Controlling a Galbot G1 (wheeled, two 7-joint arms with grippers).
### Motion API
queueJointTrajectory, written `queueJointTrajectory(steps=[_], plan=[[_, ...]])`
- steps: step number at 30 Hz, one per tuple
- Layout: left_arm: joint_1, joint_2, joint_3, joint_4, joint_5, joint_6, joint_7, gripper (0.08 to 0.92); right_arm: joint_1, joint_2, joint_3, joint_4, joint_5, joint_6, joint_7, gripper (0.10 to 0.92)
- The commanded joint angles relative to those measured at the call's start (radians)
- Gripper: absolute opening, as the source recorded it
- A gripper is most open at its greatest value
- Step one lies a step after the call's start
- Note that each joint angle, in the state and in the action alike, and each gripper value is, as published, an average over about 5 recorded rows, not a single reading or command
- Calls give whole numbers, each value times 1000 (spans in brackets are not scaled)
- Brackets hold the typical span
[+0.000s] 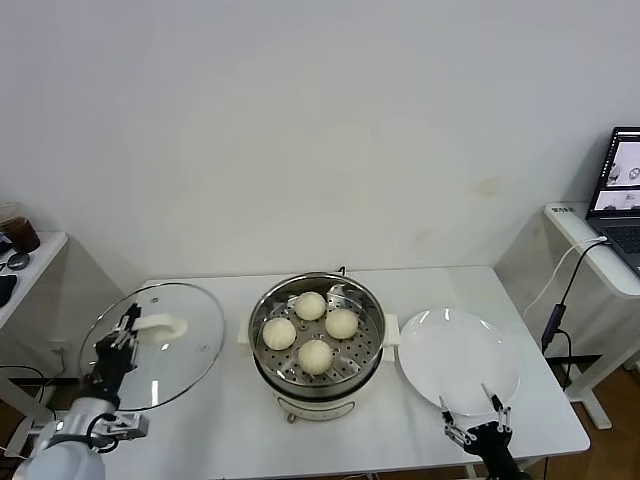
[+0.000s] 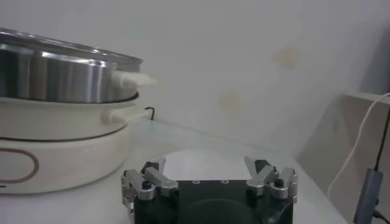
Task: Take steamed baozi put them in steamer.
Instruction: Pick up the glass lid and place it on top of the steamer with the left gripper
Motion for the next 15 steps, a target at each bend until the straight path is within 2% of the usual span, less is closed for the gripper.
queueJointTrajectory(steps=[1,4,11,15], plan=[[-295,99,355,-236,-149,291,160,176,20,23,-15,-29,-102,11,19,823],[-376,53,454,-210,-93,326,193,176,33,33,-23,-45,-126,16,27,823],[-543,-138,660,-62,114,341,254,176,65,55,-38,-82,-169,25,42,823],[-612,-218,724,-4,258,353,310,176,70,57,-41,-82,-179,25,44,823]])
